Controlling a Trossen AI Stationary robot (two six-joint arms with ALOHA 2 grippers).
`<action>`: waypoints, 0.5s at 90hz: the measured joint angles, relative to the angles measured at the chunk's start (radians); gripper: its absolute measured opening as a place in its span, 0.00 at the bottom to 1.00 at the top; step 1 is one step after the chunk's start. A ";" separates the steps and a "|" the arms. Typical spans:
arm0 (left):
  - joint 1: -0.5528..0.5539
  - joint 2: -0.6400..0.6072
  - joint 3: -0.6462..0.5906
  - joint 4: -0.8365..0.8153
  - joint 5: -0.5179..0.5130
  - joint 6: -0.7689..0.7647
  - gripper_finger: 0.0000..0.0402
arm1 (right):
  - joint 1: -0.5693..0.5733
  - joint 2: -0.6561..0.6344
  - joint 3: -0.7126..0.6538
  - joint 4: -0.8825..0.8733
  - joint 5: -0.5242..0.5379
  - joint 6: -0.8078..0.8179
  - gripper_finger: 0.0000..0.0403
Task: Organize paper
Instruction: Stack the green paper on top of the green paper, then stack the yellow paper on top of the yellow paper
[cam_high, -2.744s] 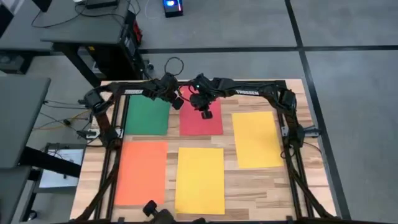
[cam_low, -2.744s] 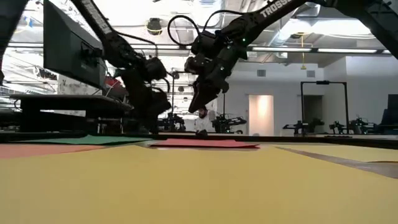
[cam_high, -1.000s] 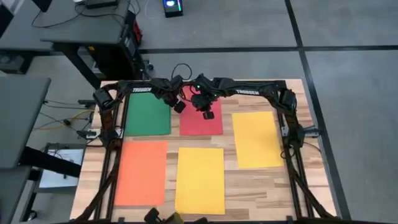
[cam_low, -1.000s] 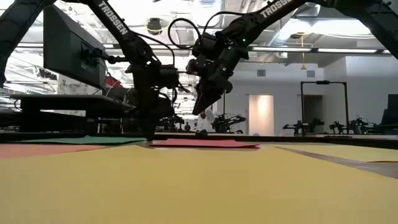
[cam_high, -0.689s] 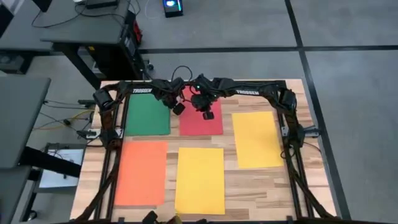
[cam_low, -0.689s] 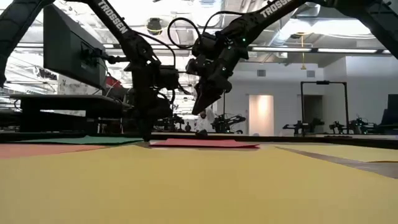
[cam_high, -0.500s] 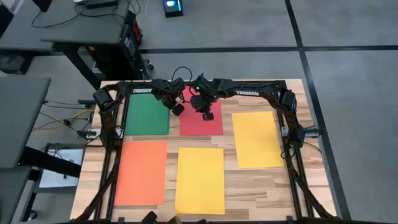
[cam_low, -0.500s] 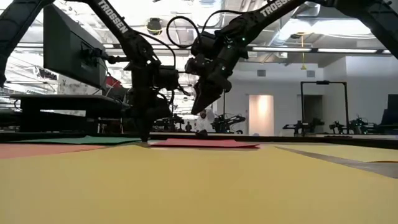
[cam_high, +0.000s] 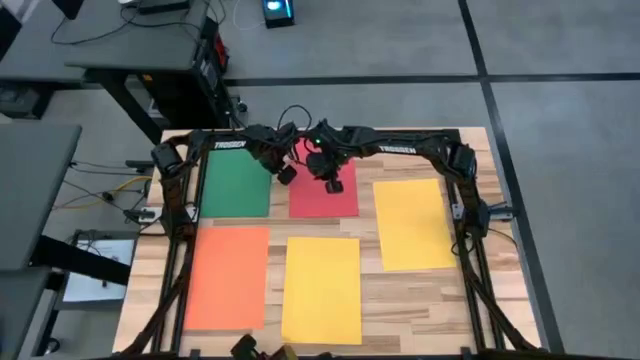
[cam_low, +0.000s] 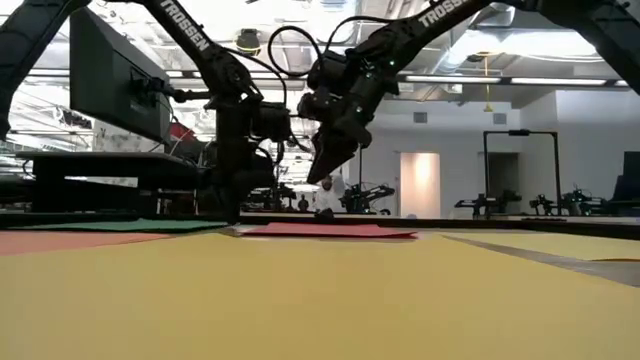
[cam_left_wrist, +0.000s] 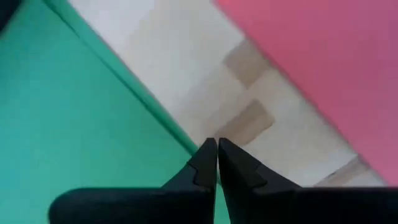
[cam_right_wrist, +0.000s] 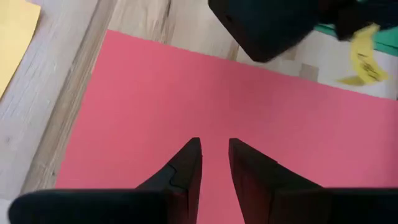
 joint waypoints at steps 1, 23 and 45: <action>-0.001 0.000 0.001 0.002 0.000 0.000 0.00 | 0.000 0.000 0.000 0.000 0.000 0.000 0.18; -0.023 -0.005 0.049 0.037 0.000 0.024 0.00 | -0.001 -0.017 -0.001 -0.058 0.001 0.000 0.18; -0.086 -0.094 0.030 0.186 0.005 0.061 0.00 | -0.009 -0.132 -0.029 -0.159 0.001 0.049 0.15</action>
